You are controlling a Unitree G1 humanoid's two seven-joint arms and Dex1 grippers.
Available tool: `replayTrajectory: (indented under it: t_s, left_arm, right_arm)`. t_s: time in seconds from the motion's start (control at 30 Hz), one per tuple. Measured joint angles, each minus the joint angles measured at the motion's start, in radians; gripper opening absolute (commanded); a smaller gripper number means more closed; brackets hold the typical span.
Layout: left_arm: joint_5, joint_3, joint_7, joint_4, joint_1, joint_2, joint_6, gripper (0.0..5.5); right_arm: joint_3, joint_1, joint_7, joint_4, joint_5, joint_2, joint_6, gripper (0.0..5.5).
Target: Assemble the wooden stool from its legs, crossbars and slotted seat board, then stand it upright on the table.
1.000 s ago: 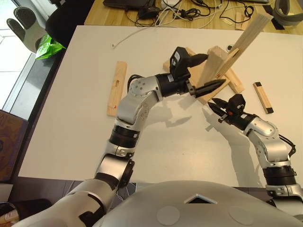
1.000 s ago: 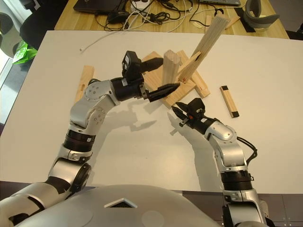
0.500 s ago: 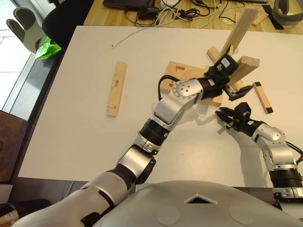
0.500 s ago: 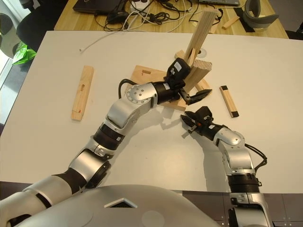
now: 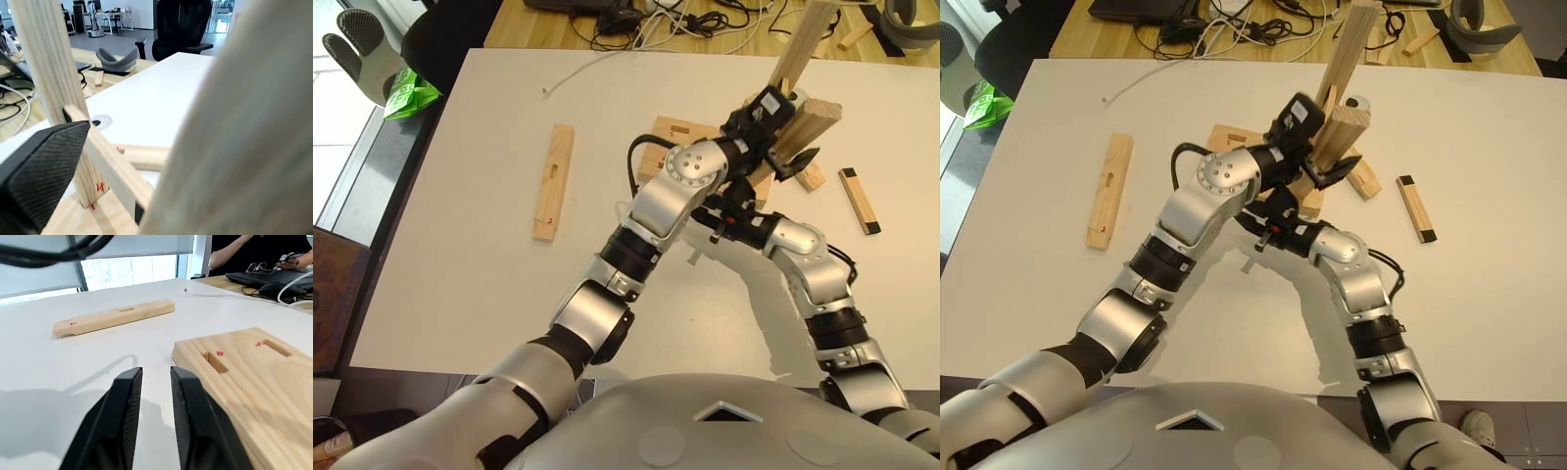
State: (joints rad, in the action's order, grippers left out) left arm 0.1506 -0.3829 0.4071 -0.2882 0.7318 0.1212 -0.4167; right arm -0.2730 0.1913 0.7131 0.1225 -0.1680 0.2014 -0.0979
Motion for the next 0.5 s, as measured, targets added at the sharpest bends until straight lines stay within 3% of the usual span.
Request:
replayTrajectory:
  t_s: [0.3,0.43,0.5]
  left_arm:
    - [0.020,0.034,0.070,0.205,0.269,-0.010,-0.043,4.94]
    - [0.059,0.169,0.086,0.306,0.265,-0.107,-0.061,4.94]
    - [0.087,0.233,0.084,0.338,0.249,-0.148,-0.072,4.94]
  right_arm:
    - [-0.015,0.155,-0.121,0.191,0.078,-0.129,0.138,1.06]
    - [-0.042,0.211,-0.377,0.310,0.245,-0.239,0.290,1.06]
    - [-0.046,0.218,-0.461,0.322,0.316,-0.231,0.315,1.06]
